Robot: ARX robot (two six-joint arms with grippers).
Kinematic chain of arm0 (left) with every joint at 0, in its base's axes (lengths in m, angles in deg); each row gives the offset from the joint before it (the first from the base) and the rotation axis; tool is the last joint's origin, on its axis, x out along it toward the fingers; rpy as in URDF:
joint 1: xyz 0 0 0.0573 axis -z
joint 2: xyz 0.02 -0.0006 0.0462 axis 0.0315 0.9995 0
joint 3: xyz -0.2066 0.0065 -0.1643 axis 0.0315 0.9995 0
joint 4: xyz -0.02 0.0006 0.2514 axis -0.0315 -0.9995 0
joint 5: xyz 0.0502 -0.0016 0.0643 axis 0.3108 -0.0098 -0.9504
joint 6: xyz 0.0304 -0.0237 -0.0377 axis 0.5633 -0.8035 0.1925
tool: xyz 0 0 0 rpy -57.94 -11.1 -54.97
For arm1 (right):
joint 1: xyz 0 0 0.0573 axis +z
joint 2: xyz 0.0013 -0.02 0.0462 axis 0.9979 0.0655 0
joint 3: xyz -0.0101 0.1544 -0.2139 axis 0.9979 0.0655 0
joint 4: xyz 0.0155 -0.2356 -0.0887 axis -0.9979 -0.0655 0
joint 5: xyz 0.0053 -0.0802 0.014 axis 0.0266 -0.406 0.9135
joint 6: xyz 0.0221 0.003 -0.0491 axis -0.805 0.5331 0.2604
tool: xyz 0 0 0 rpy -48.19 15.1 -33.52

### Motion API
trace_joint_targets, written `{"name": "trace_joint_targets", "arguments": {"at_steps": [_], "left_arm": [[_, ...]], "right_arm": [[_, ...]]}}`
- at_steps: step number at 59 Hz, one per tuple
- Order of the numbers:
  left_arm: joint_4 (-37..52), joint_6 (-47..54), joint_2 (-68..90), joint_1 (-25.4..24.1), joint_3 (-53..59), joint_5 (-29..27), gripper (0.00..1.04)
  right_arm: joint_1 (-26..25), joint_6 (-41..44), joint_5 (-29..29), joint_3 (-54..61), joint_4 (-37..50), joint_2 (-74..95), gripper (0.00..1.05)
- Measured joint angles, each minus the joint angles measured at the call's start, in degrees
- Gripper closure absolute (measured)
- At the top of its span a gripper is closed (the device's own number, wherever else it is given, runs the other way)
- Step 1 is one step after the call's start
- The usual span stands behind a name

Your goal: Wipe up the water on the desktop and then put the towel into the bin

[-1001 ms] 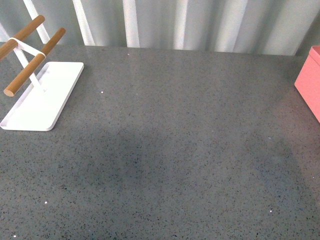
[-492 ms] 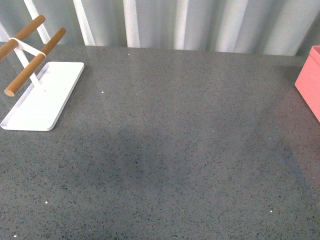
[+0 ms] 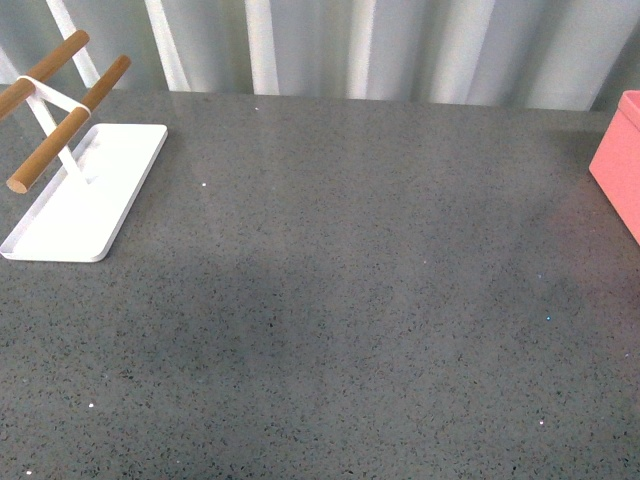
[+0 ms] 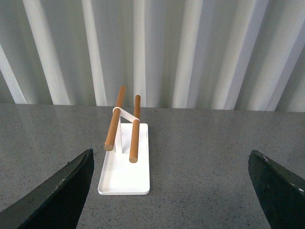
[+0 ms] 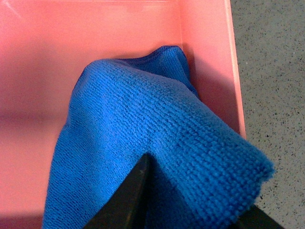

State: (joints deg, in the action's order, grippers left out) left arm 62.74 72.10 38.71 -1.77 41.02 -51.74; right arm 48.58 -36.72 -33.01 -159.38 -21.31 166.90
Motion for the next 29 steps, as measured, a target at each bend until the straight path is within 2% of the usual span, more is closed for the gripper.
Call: {"name": "trace_joint_targets", "arguments": {"at_steps": [23, 25, 29], "left_arm": [[0.0, 0.0, 0.0, 0.0, 0.0, 0.0, 0.07], [0.0, 0.0, 0.0, 0.0, 0.0, 0.0, 0.07], [0.0, 0.0, 0.0, 0.0, 0.0, 0.0, 0.07]], "right_arm": [[3.1, 4.5, 0.0, -4.9, -5.9, 0.7, 0.09], [3.2, 4.7, -0.3, -5.2, -6.2, 1.0, 0.05], [3.3, 5.4, -1.7, -5.4, -6.3, 1.5, 0.07]]}}
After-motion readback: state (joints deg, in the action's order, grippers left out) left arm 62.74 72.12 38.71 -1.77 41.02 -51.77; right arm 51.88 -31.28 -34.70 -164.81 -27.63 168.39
